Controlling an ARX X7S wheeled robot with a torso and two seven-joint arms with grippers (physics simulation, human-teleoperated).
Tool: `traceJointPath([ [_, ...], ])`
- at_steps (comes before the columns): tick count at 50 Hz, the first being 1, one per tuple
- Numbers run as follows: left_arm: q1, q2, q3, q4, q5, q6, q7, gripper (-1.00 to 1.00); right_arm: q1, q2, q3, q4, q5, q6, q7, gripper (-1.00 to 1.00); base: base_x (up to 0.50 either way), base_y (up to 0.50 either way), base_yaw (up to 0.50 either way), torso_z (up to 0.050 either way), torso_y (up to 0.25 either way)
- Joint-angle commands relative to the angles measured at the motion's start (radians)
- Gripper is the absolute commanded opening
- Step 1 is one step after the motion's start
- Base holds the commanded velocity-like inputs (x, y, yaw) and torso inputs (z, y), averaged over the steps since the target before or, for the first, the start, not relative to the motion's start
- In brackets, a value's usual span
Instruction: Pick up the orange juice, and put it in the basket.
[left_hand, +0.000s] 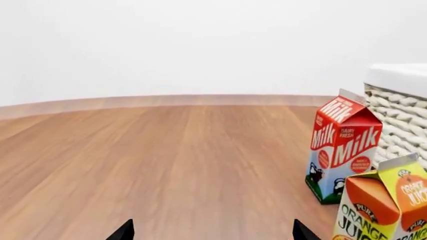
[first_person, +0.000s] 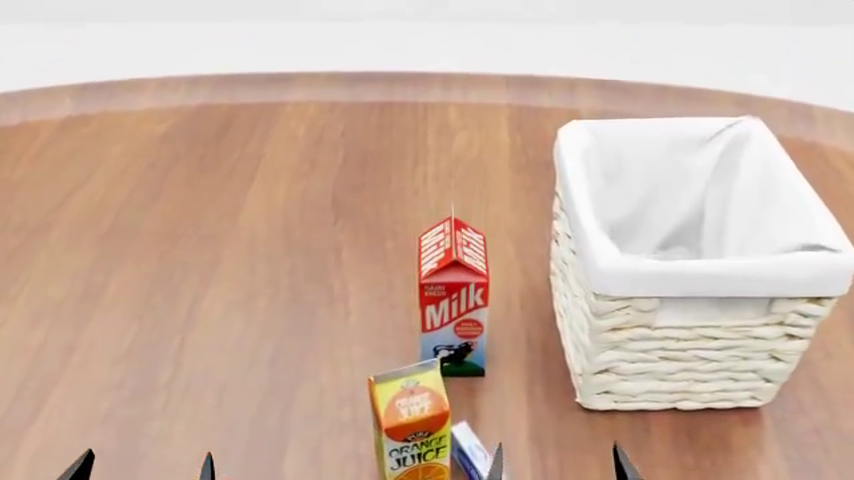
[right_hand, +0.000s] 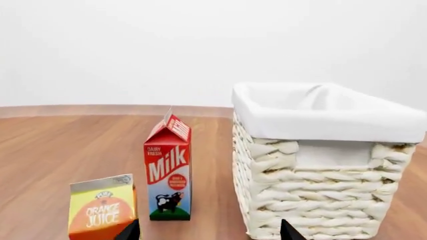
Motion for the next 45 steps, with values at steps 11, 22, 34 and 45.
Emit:
traceJointPath([
  [11, -0.002, -0.011, 0.013, -0.001, -0.011, 0.003, -0.013, 1.00, -0.003, 0.012, -0.007, -0.001, 0.018, -0.007, 0.009, 1.00, 0.26, 0.00, 0.00, 0.000, 0.000],
  [22, -0.003, -0.016, 0.020, -0.001, -0.016, 0.004, -0.019, 1.00, 0.000, 0.013, -0.015, 0.011, 0.023, -0.016, 0.013, 1.00, 0.26, 0.00, 0.00, 0.000, 0.000],
  [34, -0.004, -0.021, 0.026, -0.002, -0.021, 0.006, -0.025, 1.00, 0.001, 0.018, -0.024, 0.020, 0.023, -0.020, 0.020, 1.00, 0.26, 0.00, 0.00, 0.000, 0.000],
  [45, -0.005, -0.026, 0.032, -0.002, -0.025, 0.008, -0.030, 1.00, -0.020, 0.025, -0.032, -0.019, 0.017, -0.017, 0.040, 1.00, 0.07, 0.00, 0.00, 0.000, 0.001],
])
